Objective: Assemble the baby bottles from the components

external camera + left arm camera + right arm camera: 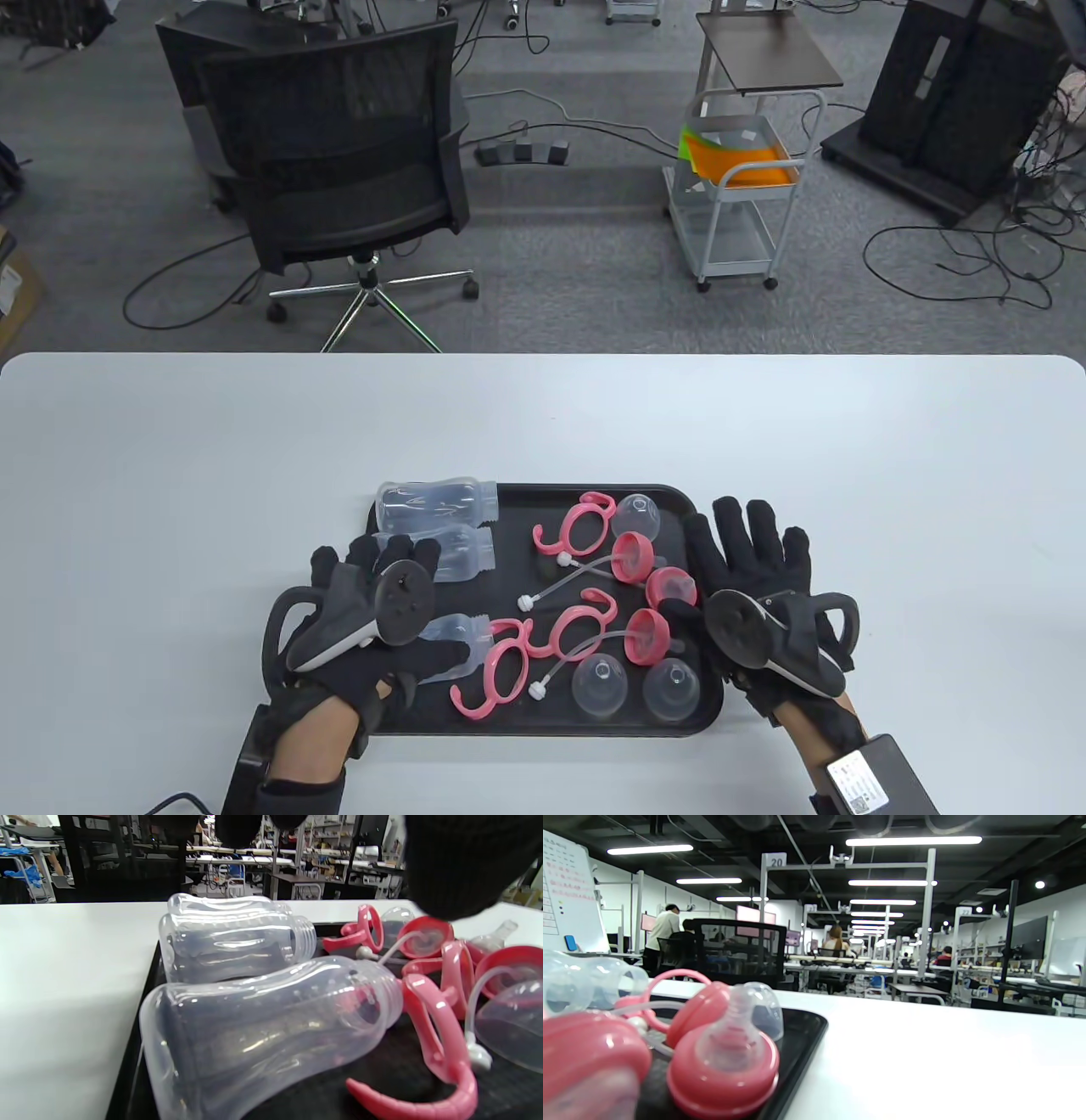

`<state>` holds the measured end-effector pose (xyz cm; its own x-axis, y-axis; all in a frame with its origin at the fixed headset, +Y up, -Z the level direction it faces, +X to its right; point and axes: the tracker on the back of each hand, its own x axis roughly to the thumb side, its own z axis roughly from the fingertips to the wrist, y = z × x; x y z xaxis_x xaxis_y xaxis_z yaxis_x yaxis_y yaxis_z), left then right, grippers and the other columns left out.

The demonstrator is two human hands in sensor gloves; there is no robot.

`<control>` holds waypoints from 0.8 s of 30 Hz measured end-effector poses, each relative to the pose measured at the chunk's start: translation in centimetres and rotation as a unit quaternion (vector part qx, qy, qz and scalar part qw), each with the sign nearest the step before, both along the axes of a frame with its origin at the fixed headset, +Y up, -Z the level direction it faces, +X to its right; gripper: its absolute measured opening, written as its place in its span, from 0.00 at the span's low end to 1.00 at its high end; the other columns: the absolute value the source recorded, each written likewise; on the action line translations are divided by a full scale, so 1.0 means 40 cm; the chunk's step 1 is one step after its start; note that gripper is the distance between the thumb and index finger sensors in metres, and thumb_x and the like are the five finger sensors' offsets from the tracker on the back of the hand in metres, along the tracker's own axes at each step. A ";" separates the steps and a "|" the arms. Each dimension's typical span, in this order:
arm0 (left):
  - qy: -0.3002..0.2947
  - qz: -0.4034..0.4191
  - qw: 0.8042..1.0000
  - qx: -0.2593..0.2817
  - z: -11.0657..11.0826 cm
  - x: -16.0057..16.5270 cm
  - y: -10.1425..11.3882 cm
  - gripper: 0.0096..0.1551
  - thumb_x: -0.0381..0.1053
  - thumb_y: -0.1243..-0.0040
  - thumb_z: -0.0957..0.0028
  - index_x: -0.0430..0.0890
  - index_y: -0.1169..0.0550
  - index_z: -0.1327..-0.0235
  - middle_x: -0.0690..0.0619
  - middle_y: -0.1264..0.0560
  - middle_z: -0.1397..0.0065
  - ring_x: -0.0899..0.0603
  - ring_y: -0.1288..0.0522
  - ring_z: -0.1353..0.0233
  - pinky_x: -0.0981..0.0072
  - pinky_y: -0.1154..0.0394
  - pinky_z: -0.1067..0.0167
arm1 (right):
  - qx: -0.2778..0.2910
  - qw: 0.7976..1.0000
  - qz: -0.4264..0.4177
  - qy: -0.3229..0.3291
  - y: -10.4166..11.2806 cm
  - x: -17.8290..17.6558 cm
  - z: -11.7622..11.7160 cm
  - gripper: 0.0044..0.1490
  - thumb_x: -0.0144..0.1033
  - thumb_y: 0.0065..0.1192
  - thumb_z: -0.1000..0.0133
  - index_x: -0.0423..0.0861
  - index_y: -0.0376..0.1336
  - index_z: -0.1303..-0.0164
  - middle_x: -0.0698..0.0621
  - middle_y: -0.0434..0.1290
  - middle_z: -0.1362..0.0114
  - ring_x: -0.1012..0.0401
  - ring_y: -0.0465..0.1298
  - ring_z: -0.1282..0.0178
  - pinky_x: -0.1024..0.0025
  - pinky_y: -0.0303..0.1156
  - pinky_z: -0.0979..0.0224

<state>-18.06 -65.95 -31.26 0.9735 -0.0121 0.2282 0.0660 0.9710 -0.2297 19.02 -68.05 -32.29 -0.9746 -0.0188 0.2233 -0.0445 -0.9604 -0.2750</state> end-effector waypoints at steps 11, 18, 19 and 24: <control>-0.017 -0.100 0.994 -0.049 -0.008 0.073 -0.061 0.68 0.75 0.19 0.63 0.49 0.42 0.18 0.48 0.37 0.17 0.33 0.33 0.18 0.27 0.42 0.24 | -0.020 1.000 0.000 -0.006 -0.015 0.008 -0.007 0.60 0.74 0.46 0.56 0.54 0.43 0.16 0.45 0.44 0.12 0.37 0.48 0.14 0.25 0.50 0.21; -0.005 -0.146 0.987 -0.068 -0.020 0.087 -0.099 0.70 0.74 0.19 0.64 0.47 0.43 0.18 0.46 0.37 0.17 0.33 0.33 0.18 0.28 0.41 0.24 | -0.026 1.000 0.001 -0.007 -0.014 0.008 -0.007 0.60 0.74 0.46 0.56 0.53 0.43 0.16 0.44 0.44 0.12 0.37 0.48 0.14 0.25 0.50 0.21; -0.004 -0.148 0.986 -0.070 -0.021 0.088 -0.102 0.70 0.75 0.19 0.65 0.47 0.43 0.18 0.45 0.37 0.17 0.33 0.33 0.18 0.28 0.41 0.24 | -0.026 1.000 0.001 -0.006 -0.014 0.007 -0.007 0.60 0.74 0.46 0.56 0.53 0.43 0.16 0.44 0.44 0.12 0.37 0.48 0.14 0.25 0.50 0.21; 0.003 -0.150 0.985 -0.091 -0.034 0.082 -0.129 0.70 0.74 0.18 0.64 0.46 0.44 0.19 0.45 0.37 0.17 0.33 0.32 0.19 0.29 0.41 0.24 | -0.029 1.000 0.002 -0.006 -0.014 0.007 -0.006 0.60 0.74 0.46 0.56 0.53 0.43 0.16 0.44 0.44 0.12 0.37 0.48 0.14 0.25 0.50 0.21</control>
